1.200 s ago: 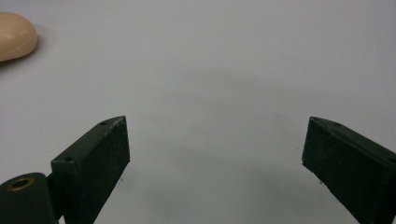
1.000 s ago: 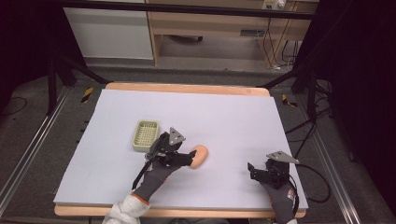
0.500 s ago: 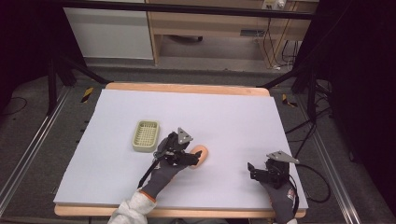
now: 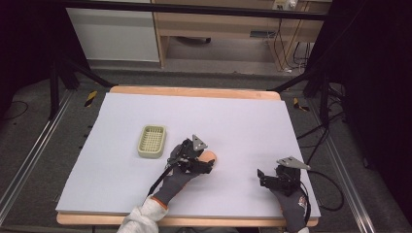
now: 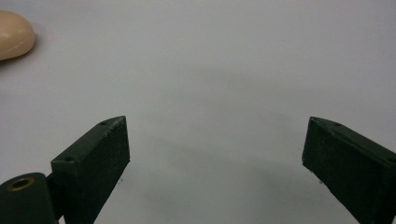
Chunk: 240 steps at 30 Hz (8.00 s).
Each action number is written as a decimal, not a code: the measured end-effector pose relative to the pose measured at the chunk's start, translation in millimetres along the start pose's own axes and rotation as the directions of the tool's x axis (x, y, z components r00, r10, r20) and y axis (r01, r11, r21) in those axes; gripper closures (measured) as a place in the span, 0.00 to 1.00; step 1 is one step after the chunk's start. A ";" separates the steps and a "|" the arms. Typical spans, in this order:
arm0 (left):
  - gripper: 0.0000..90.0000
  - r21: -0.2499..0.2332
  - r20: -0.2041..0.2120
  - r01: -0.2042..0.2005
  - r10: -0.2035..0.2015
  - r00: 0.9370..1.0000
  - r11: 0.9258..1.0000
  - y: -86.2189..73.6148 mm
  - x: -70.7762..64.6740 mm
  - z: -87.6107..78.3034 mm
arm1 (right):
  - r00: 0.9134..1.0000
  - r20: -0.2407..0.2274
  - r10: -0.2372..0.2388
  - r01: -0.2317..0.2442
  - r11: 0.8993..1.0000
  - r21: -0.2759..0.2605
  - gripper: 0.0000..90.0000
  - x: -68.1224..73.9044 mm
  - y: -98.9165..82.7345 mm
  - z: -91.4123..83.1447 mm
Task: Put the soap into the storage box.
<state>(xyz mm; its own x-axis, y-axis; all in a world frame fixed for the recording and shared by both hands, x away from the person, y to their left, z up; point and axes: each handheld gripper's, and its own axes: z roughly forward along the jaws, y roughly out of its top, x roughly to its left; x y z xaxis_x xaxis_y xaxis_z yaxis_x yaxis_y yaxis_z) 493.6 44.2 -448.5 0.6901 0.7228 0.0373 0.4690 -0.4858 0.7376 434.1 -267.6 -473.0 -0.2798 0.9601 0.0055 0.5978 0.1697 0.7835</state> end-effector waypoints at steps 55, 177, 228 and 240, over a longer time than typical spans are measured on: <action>0.34 0.160 0.044 -0.009 0.002 0.999 0.987 -4.2 -2.6 29.1 | 1.000 -0.004 -0.001 0.001 1.000 0.018 0.09 1.2 -0.2 1.8; 0.35 -0.028 -0.214 0.248 -0.248 0.945 0.968 -28.7 144.6 -75.6 | 1.000 -0.001 -0.014 0.014 0.999 0.031 0.09 2.5 0.5 7.0; 0.35 0.062 -0.228 0.278 -0.258 0.939 0.959 -42.9 160.1 -40.7 | 1.000 -0.010 0.002 -0.002 0.999 0.036 0.08 3.0 0.8 7.0; 0.35 0.070 -0.229 0.277 -0.255 0.939 0.958 -43.8 159.5 -39.0 | 1.000 -0.010 0.000 0.000 0.999 0.036 0.08 3.2 0.7 7.1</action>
<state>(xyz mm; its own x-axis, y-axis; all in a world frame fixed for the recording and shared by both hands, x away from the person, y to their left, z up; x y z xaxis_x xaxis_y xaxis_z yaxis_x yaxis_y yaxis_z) 561.6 199.9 -448.6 0.4020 0.9156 0.0015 0.6797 -0.2996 0.6696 439.0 -262.9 -476.8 -0.2876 0.9577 0.0119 0.6242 0.1780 0.7607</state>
